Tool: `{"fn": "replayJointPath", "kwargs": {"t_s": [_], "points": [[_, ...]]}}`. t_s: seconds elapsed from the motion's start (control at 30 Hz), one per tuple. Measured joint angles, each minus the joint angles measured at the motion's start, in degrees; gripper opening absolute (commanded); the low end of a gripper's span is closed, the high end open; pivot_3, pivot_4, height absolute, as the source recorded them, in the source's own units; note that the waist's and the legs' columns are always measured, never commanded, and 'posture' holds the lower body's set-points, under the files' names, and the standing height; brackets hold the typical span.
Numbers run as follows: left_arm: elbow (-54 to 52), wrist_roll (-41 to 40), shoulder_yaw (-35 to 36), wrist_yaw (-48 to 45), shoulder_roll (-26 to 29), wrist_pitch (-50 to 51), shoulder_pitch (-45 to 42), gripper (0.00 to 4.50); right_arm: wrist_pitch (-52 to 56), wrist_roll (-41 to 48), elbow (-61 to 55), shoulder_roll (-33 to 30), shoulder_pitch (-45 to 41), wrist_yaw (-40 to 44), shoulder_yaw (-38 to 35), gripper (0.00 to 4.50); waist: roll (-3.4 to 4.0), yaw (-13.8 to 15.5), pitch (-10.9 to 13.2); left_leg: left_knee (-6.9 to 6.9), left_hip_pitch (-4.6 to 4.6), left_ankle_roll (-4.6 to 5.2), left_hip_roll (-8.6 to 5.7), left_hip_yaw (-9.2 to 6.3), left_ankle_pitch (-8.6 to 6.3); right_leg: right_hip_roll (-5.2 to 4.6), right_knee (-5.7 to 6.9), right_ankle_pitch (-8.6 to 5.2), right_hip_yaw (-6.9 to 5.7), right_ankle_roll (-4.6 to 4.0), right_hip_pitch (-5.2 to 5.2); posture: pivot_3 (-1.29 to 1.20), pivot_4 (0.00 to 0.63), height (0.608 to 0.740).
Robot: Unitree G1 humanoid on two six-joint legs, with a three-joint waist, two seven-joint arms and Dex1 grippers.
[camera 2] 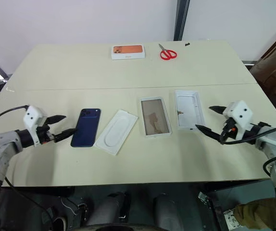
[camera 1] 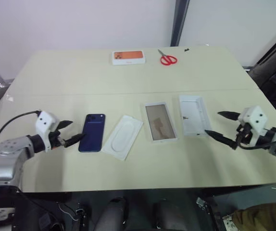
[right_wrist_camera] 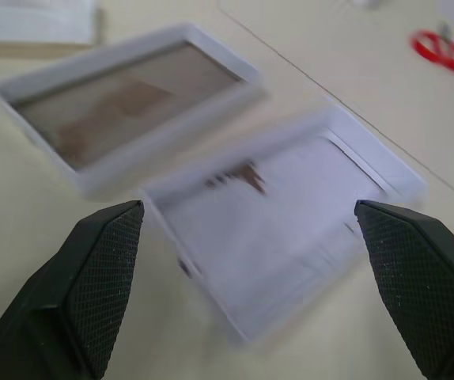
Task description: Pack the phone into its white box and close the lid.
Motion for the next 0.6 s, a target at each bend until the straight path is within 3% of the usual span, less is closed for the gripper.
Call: {"fn": "replayJointPath", "kwargs": {"t_s": [0.23, 0.6], "points": [[-3.1, -5.1, -3.4, 4.8, -5.9, 18.9, -9.7, 4.45, 1.7, 0.0, -4.8, 3.4, -2.6, -1.3, 4.4, 4.47, -0.04, 0.2, 0.0, 0.11, -0.17, 0.0, -0.04, -0.05, 0.0, 0.01, 0.02, 0.0, -0.06, 0.01, -0.09, 0.0, 0.15, 0.734], [-4.9, -15.5, -3.8, 9.0, -8.3, 48.7, -17.4, 4.45, -0.2, -1.6, -2.9, 4.8, -2.3, -2.3, 4.5, 4.47, -0.04, 0.0, 0.0, 0.14, -0.16, -0.05, 0.0, -0.05, 0.04, 0.08, 0.06, 0.0, -0.04, 0.01, -0.1, 0.0, 0.15, 0.734]]}}
